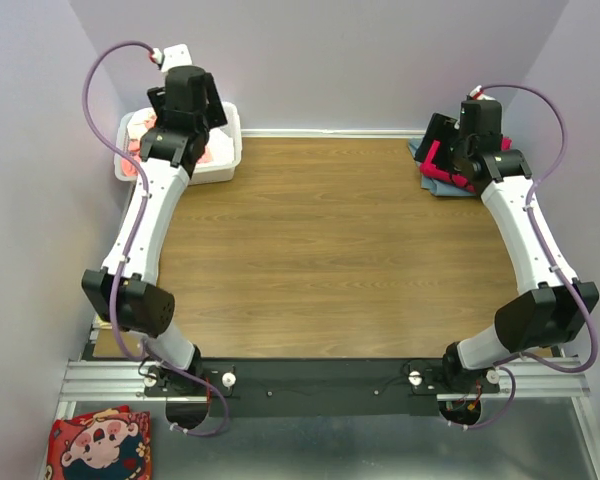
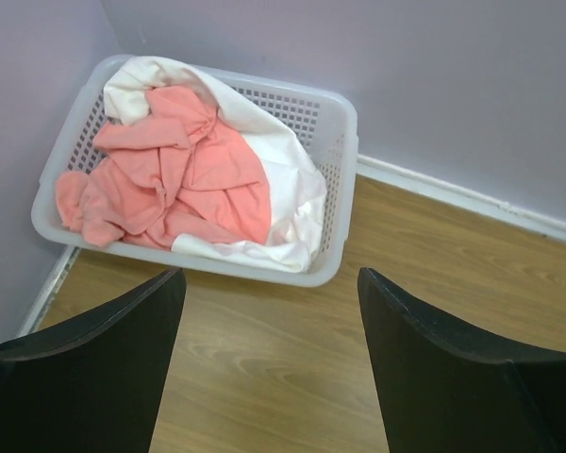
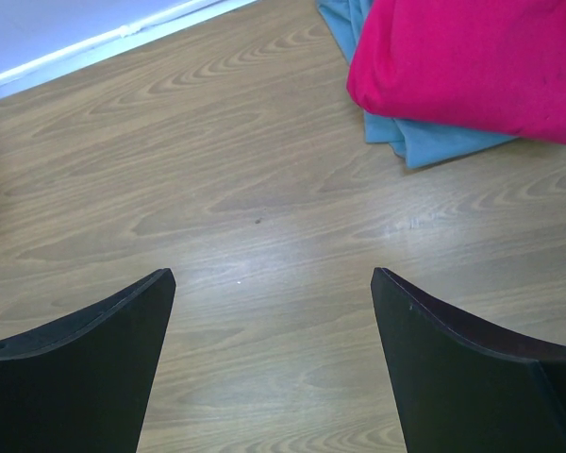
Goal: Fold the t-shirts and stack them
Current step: Grab the tshirt from the pile
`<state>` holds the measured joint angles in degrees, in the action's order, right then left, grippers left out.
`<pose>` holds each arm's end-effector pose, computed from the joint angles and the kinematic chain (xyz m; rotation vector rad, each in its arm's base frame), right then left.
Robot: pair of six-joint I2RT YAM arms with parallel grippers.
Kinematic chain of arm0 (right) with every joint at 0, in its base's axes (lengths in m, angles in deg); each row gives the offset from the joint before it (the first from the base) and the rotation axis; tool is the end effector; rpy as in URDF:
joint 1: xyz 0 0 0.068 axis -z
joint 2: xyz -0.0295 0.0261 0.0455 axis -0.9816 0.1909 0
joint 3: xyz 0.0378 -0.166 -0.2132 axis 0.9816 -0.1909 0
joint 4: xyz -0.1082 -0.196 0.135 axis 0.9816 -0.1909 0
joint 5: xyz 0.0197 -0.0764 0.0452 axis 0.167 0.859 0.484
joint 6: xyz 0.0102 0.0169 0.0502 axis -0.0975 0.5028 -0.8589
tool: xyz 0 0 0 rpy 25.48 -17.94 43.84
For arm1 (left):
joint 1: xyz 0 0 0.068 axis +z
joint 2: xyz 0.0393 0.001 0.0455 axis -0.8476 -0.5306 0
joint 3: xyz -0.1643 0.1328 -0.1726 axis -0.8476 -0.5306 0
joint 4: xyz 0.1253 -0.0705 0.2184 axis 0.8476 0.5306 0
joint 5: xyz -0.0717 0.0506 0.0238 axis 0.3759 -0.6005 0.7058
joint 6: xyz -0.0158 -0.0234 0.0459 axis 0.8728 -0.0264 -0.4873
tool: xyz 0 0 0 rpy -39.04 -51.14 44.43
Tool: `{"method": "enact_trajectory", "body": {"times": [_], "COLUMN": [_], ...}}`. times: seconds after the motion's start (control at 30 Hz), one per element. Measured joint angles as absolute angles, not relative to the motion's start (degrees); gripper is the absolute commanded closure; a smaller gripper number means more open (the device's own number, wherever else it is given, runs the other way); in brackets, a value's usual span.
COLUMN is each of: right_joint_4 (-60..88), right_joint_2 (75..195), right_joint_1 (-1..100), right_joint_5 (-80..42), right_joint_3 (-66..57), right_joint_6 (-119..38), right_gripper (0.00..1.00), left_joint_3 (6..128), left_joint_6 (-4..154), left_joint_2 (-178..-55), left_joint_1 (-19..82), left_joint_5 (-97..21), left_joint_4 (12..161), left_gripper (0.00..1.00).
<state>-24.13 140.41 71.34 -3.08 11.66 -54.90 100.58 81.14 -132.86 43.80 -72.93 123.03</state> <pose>0.3311 0.0396 0.3976 0.3299 2.1344 0.1384 0.3451 -0.0708 0.4577 -0.3687 1.8527 0.0595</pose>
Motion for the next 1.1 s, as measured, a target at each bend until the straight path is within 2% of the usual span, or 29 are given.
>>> {"method": "enact_trajectory", "body": {"times": [0.23,0.43,0.67,1.1], "right_joint_4": [-23.71,-22.42,-20.91,-19.28], "right_joint_2": [140.39,140.39,140.39,143.23], "right_joint_1": [71.2,71.18,71.18,71.18], "right_joint_5": [-3.37,-3.89,-4.83,-5.18], "right_joint_3": [9.44,6.55,3.56,0.21], "right_joint_6": [-55.58,-56.43,-57.46,-58.35], "right_gripper": [0.07,0.07,0.07,0.07], "left_joint_3": [108.43,112.12,114.81,124.38], "left_joint_6": [86.89,88.51,89.07,89.23], "left_joint_2": [-142.87,-152.23,-161.41,-175.16], "left_joint_1": [54.8,60.13,63.23,66.27], "left_joint_5": [-66.0,-62.02,-59.7,-62.94], "left_joint_4": [124.17,123.91,122.11,121.35], "left_gripper": [0.2,0.21,0.24,0.25]}}
